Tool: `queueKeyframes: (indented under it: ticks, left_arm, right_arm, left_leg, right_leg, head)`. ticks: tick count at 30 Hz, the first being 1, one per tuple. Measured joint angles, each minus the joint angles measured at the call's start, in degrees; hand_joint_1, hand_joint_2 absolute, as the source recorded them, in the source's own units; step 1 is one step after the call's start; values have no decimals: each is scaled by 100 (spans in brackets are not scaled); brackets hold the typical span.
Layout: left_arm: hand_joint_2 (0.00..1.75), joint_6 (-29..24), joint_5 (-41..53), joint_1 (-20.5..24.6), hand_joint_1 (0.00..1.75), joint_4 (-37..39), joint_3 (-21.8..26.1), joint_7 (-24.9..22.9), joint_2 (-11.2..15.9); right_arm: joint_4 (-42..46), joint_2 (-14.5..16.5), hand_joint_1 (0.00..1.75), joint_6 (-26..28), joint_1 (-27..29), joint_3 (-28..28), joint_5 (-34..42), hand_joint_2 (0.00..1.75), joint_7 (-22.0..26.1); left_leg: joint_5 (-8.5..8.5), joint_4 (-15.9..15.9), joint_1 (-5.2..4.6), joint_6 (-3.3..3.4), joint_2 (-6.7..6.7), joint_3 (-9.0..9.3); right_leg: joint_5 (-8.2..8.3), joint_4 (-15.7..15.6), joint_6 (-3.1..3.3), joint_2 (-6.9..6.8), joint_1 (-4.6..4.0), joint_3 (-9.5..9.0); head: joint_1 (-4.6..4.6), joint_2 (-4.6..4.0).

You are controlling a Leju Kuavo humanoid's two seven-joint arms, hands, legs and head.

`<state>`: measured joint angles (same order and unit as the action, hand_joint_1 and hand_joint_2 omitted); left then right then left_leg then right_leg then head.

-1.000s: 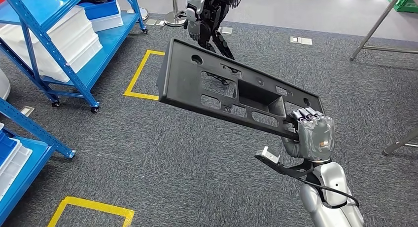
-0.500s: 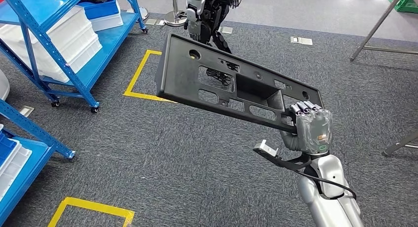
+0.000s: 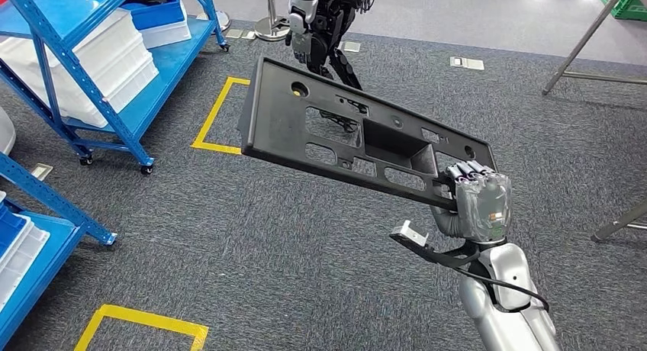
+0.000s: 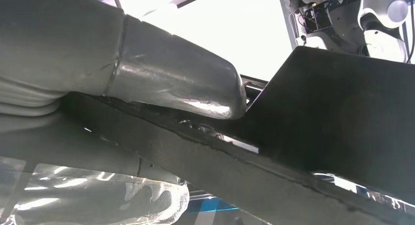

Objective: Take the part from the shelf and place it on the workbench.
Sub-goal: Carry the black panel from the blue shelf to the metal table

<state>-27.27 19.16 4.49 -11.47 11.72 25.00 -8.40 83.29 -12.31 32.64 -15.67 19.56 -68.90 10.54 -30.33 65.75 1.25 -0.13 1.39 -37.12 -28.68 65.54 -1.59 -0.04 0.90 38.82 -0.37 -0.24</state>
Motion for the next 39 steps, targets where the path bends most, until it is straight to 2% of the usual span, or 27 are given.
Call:
queueKeyframes:
  ticks: [12, 27, 35, 39]
  left_arm:
    - [175, 44, 3, -43, 0, 2, 4, 45, -16]
    - [175, 95, 34, 31, 0, 2, 4, -26, -10]
    - [175, 50, 99, 99, 0, 2, 23, -150, 20]
    - [175, 10, 64, 116, 0, 2, 74, -147, 40]
  right_arm:
    - [80, -42, 175, -81, 77, -2, 18, 0, -6]
    - [66, -13, 175, -265, -145, -2, 168, 0, -7]
    - [-472, 270, 175, -323, -734, 67, 293, 0, 63]
    - [-731, 406, 175, -291, -955, 145, 310, 0, 95]
  left_leg:
    - [0, 0, 0, 0, 0, 1]
    - [0, 1, -2, 1, 0, 0]
    - [15, 6, -16, 31, 0, -15]
    - [51, -15, -25, 88, -14, -25]
  right_leg:
    - [0, 0, 0, 1, 0, 0]
    - [2, -2, -3, 0, 2, -3]
    - [38, -26, -56, 0, 72, -8]
    - [89, -103, -127, 1, 90, -25]
  head:
    - [2, 0]
    - [2, 0]
    - [-1, 0]
    - [-7, 0]
